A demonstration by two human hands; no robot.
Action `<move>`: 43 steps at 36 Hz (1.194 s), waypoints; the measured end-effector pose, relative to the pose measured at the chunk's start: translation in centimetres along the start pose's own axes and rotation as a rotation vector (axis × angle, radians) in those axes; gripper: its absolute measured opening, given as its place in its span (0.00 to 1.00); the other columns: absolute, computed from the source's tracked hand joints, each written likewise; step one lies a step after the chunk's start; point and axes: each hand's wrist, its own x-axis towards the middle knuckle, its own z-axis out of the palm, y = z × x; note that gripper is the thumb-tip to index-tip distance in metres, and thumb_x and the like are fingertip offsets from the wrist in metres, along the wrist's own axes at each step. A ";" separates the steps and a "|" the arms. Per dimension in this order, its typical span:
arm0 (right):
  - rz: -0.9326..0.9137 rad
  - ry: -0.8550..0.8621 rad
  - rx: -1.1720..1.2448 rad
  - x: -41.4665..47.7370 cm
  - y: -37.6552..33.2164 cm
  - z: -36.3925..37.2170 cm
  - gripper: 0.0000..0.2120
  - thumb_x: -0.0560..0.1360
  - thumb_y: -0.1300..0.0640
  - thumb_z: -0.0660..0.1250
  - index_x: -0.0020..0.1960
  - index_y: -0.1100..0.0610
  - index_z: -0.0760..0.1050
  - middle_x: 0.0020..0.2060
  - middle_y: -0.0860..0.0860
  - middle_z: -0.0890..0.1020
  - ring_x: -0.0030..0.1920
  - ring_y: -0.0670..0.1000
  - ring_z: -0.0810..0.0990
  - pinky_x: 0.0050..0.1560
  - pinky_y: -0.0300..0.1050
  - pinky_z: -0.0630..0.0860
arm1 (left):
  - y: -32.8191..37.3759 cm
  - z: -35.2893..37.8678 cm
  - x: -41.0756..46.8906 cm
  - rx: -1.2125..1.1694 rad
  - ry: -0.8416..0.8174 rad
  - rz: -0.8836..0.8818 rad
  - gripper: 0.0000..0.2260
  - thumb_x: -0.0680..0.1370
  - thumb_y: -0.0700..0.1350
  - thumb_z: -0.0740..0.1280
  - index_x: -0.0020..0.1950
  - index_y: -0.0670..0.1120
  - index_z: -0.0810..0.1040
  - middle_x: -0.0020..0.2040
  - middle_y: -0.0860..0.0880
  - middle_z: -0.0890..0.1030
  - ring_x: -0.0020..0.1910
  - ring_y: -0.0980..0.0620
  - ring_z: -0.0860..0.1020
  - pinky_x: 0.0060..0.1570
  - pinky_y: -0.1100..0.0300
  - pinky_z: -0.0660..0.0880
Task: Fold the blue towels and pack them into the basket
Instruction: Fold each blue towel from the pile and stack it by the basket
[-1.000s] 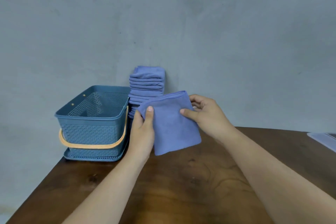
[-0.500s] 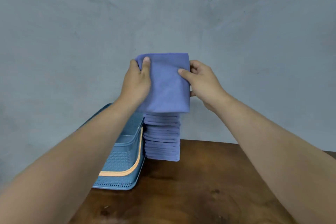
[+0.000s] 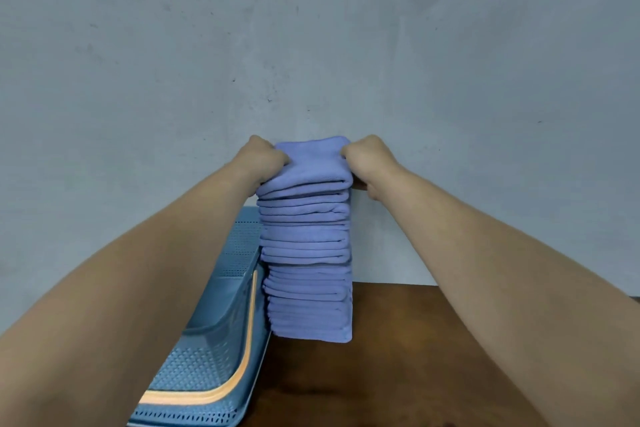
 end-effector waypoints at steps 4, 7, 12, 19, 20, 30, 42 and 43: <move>-0.148 0.037 -0.171 -0.4 0.9 0.0 0.14 0.65 0.55 0.64 0.51 0.55 0.71 0.43 0.52 0.76 0.41 0.56 0.75 0.34 0.46 0.73 | -0.9 0.1 1.1 -0.001 0.042 0.001 0.22 0.79 0.44 0.70 0.68 0.31 0.74 0.38 0.47 0.69 0.34 0.49 0.68 0.32 0.58 0.64; -0.327 0.125 -0.264 -1.0 0.6 -0.5 0.15 0.71 0.61 0.66 0.57 0.53 0.75 0.54 0.52 0.79 0.52 0.55 0.80 0.54 0.50 0.79 | -1.0 -0.4 0.7 0.098 0.128 0.099 0.24 0.79 0.42 0.69 0.71 0.32 0.71 0.42 0.46 0.73 0.38 0.48 0.71 0.37 0.56 0.67; -0.653 -0.177 -0.492 -2.4 -1.5 -1.6 0.20 0.74 0.61 0.69 0.64 0.49 0.81 0.62 0.48 0.81 0.62 0.48 0.78 0.64 0.42 0.72 | 0.0 -0.9 -1.1 0.208 0.057 0.506 0.12 0.82 0.48 0.68 0.65 0.51 0.79 0.63 0.51 0.80 0.62 0.49 0.77 0.58 0.58 0.68; -0.441 -0.480 -0.665 -3.2 -0.5 -2.1 0.21 0.84 0.42 0.64 0.73 0.48 0.77 0.70 0.46 0.79 0.69 0.48 0.77 0.73 0.48 0.70 | -0.1 0.9 -2.3 0.355 -0.324 0.416 0.21 0.86 0.59 0.60 0.78 0.56 0.73 0.76 0.53 0.75 0.74 0.51 0.72 0.75 0.51 0.64; -0.442 -0.468 -0.650 -3.3 -0.4 -2.3 0.21 0.84 0.42 0.64 0.73 0.48 0.77 0.70 0.45 0.79 0.69 0.47 0.76 0.72 0.46 0.70 | 0.0 0.9 -2.4 0.349 -0.318 0.414 0.20 0.86 0.59 0.59 0.77 0.56 0.73 0.76 0.53 0.75 0.73 0.51 0.72 0.75 0.51 0.64; -0.609 -0.314 -0.479 -9.2 -4.3 -4.7 0.15 0.84 0.48 0.65 0.69 0.49 0.79 0.68 0.42 0.78 0.69 0.42 0.73 0.68 0.39 0.66 | -2.0 -4.3 -5.7 0.287 -0.141 0.399 0.17 0.87 0.60 0.56 0.69 0.56 0.77 0.65 0.54 0.79 0.64 0.50 0.76 0.62 0.52 0.69; -0.763 -0.271 -0.493 -20.9 -0.7 4.0 0.07 0.79 0.55 0.66 0.53 0.51 0.83 0.50 0.47 0.83 0.51 0.49 0.81 0.56 0.52 0.78 | -14.9 -11.9 -14.0 0.546 -0.089 0.157 0.18 0.87 0.57 0.58 0.70 0.49 0.75 0.67 0.45 0.79 0.63 0.45 0.77 0.62 0.50 0.71; -0.724 -0.282 -0.501 -21.7 0.1 5.1 0.07 0.78 0.54 0.66 0.52 0.49 0.83 0.50 0.47 0.83 0.51 0.50 0.81 0.55 0.53 0.79 | -16.1 -12.1 -14.8 0.585 -0.100 0.135 0.18 0.87 0.57 0.58 0.71 0.49 0.75 0.68 0.45 0.79 0.65 0.43 0.77 0.65 0.50 0.71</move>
